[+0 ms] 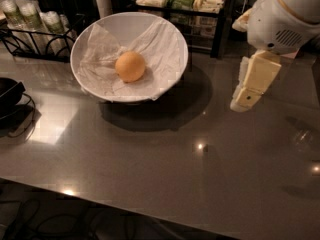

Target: Pick orange from white bowl

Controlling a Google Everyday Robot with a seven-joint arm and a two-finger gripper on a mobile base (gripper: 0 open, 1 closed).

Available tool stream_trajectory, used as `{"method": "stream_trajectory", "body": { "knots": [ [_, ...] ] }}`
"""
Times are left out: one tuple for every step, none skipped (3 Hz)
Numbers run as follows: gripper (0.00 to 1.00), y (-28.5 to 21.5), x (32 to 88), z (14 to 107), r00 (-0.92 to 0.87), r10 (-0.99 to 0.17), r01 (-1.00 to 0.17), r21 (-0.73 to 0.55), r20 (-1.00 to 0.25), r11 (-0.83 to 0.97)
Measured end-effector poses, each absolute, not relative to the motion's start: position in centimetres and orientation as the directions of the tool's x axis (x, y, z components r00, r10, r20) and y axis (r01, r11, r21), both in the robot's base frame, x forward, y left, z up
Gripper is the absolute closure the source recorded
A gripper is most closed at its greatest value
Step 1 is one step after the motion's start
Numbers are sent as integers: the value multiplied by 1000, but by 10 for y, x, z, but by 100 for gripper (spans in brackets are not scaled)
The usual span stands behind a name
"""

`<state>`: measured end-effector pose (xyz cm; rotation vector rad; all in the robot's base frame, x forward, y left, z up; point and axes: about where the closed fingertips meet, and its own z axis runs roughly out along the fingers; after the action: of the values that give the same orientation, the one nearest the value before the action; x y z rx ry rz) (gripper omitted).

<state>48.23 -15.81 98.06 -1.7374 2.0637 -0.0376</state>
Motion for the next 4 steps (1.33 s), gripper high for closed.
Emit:
{"method": "stream_trajectory", "body": {
  "knots": [
    [0,-129,498,979,-44,-943,-935,-318,-329,154],
    [0,-129,498,979,-44,-943,-935,-318,-329,154],
    [0,-116,508,973,-38,-923,-932,-320,-383,171],
    [0,-99,532,964,-45,-868,-928,-301,-495,220]
  ]
}}
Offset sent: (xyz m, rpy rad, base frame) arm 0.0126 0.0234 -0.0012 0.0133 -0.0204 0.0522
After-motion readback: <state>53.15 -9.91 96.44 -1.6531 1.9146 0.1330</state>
